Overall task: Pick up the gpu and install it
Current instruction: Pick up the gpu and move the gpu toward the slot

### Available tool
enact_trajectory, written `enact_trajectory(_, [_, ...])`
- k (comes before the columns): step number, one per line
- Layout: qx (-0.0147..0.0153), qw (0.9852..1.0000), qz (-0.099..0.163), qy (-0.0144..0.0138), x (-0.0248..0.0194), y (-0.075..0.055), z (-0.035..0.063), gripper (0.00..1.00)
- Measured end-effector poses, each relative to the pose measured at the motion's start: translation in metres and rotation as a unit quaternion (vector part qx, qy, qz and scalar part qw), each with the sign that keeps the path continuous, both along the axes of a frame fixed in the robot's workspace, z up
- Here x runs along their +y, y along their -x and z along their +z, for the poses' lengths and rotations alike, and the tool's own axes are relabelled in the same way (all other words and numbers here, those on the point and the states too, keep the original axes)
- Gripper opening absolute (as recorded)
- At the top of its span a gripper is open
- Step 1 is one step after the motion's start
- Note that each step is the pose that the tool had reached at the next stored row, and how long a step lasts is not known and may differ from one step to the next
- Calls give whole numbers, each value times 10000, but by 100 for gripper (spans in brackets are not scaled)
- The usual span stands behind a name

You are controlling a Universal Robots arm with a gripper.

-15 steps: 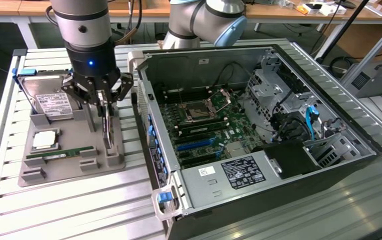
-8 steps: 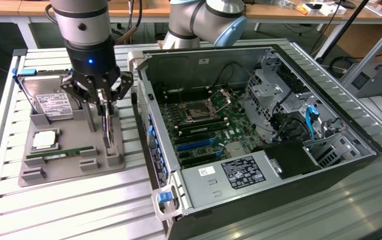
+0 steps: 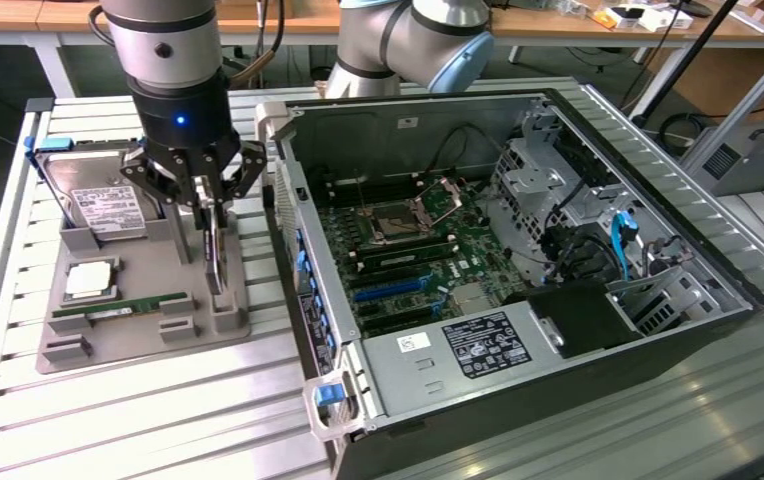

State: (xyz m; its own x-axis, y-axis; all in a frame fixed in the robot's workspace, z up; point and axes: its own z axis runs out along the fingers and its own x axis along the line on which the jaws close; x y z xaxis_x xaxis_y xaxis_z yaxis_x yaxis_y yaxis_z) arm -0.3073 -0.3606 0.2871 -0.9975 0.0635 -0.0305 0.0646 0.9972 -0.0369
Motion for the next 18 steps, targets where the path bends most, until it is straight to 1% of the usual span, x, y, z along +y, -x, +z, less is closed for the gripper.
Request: enact_trajectory(18, [-1,10000,0,0,0,0,39,27])
